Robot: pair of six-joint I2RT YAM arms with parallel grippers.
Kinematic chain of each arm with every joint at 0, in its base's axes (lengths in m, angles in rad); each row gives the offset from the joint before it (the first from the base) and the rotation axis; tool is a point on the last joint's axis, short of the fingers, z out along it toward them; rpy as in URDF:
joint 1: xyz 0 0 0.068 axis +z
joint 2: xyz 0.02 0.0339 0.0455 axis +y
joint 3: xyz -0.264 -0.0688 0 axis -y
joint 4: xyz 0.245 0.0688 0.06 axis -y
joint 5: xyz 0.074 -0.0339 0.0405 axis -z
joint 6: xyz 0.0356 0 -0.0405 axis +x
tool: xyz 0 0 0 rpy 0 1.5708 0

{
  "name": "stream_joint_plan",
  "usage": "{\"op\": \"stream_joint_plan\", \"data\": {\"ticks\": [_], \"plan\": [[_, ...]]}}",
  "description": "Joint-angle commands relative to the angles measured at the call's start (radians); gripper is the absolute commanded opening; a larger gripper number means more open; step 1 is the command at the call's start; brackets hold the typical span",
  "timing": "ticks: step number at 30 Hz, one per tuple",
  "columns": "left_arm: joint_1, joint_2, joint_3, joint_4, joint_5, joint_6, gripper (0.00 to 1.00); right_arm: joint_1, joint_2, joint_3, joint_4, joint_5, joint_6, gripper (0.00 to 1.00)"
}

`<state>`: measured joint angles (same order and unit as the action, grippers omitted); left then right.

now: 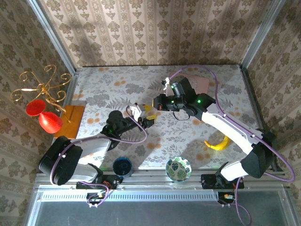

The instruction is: Unlock the padlock with the key

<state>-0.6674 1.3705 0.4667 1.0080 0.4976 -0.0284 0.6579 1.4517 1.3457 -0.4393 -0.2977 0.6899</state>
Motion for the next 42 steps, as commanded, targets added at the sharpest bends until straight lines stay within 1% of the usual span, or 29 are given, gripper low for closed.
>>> {"op": "stream_joint_plan", "data": {"ticks": [1,6,11,15,20,24,29,31,32,33,35,37,38,39,42], "plan": [[-0.004,0.023,0.037,0.061,-0.004,0.030,0.44,-0.001,-0.027,-0.009,0.034,-0.031,0.020,0.00],[-0.004,0.028,0.055,0.050,-0.012,0.028,0.33,-0.001,-0.028,-0.008,0.039,-0.040,0.020,0.00],[-0.004,0.018,0.057,0.025,-0.020,0.031,0.25,-0.001,-0.028,-0.012,0.045,-0.041,0.022,0.00],[-0.004,0.009,0.052,0.011,-0.030,0.030,0.15,-0.001,-0.028,-0.018,0.048,-0.041,0.023,0.00],[-0.004,-0.015,0.052,-0.027,-0.041,0.036,0.09,-0.001,-0.027,-0.016,0.043,-0.038,0.019,0.00],[-0.004,-0.048,0.049,-0.073,-0.046,0.050,0.00,-0.003,-0.025,-0.019,0.039,-0.033,0.016,0.00],[-0.004,-0.109,0.054,-0.168,-0.049,0.061,0.00,-0.003,-0.019,-0.023,0.037,-0.032,0.010,0.00],[-0.004,-0.140,0.077,-0.256,-0.038,0.056,0.00,-0.003,-0.016,-0.023,0.034,-0.032,-0.005,0.00],[-0.004,-0.157,0.100,-0.337,-0.025,0.054,0.00,-0.003,-0.016,-0.023,0.027,-0.035,-0.020,0.00],[-0.003,-0.171,0.124,-0.410,-0.005,0.050,0.00,-0.004,-0.019,-0.022,0.022,-0.038,-0.038,0.04],[-0.001,-0.193,0.189,-0.603,0.036,0.049,0.00,-0.012,-0.033,-0.018,0.009,-0.045,-0.082,0.17],[-0.001,-0.208,0.257,-0.804,0.067,0.072,0.00,-0.026,-0.053,-0.014,-0.005,-0.054,-0.125,0.24],[-0.001,-0.216,0.289,-0.905,0.077,0.086,0.00,-0.033,-0.053,-0.013,-0.012,-0.056,-0.149,0.27],[-0.001,-0.222,0.317,-0.986,0.075,0.096,0.00,-0.040,-0.093,-0.013,-0.018,-0.061,-0.172,0.28],[0.001,-0.229,0.420,-1.236,0.074,0.112,0.00,-0.055,-0.139,-0.024,-0.034,-0.067,-0.274,0.31]]}}
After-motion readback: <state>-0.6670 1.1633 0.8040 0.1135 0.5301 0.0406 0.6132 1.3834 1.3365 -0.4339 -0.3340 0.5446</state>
